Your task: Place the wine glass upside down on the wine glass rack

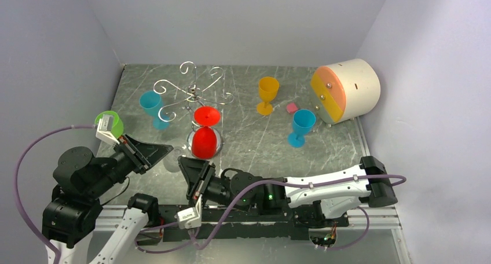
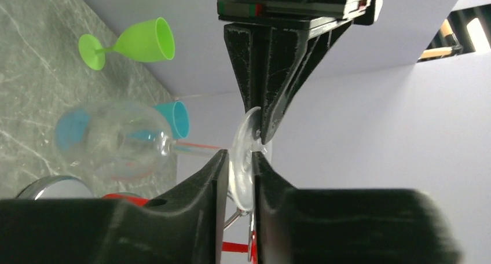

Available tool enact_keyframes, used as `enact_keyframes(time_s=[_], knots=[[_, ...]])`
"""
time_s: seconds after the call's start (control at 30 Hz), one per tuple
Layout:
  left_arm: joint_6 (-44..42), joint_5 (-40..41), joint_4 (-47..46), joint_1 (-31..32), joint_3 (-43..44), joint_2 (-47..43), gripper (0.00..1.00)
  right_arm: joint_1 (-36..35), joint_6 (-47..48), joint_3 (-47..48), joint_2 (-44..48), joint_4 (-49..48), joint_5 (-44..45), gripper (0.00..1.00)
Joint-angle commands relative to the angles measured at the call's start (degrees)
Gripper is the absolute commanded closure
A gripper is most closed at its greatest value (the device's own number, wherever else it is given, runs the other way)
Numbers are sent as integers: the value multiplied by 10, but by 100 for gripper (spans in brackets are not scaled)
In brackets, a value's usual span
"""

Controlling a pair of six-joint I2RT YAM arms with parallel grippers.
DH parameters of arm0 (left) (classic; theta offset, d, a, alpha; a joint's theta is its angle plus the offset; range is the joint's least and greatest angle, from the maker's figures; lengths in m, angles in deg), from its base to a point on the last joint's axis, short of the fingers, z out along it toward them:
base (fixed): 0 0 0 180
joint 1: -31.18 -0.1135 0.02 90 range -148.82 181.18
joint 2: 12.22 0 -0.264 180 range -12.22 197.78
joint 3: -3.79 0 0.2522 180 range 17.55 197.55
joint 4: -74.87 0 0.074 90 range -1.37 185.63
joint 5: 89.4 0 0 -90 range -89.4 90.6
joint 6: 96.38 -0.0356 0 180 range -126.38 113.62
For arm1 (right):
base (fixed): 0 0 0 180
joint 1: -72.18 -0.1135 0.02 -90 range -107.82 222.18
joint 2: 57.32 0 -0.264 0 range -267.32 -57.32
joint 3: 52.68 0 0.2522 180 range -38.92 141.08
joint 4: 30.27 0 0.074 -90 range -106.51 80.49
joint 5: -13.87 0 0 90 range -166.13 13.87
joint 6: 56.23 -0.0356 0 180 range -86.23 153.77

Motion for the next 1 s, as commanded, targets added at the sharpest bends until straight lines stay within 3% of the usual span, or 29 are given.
enact_keyframes(time_s=[0.0,0.13,0.3,0.4,0.57,0.8,0.97], knots=[[-12,11,-44,3,7,-9,93,-14,-72,-25,44,-62,-8,67],[-7,1,-84,3,0,-3,93,-16,-144,-88,84,-88,-11,41],[-18,0,-112,3,-4,20,93,-17,-243,-137,129,-90,12,32],[-35,30,-108,3,12,41,93,-17,-364,-156,171,-97,39,30],[-25,54,-148,3,-14,58,93,-17,-568,-137,229,-25,75,29],[-14,48,-219,3,-34,90,93,-16,-658,-146,287,5,53,28],[-12,74,-247,3,-41,100,93,-16,-693,-148,301,4,64,18]])
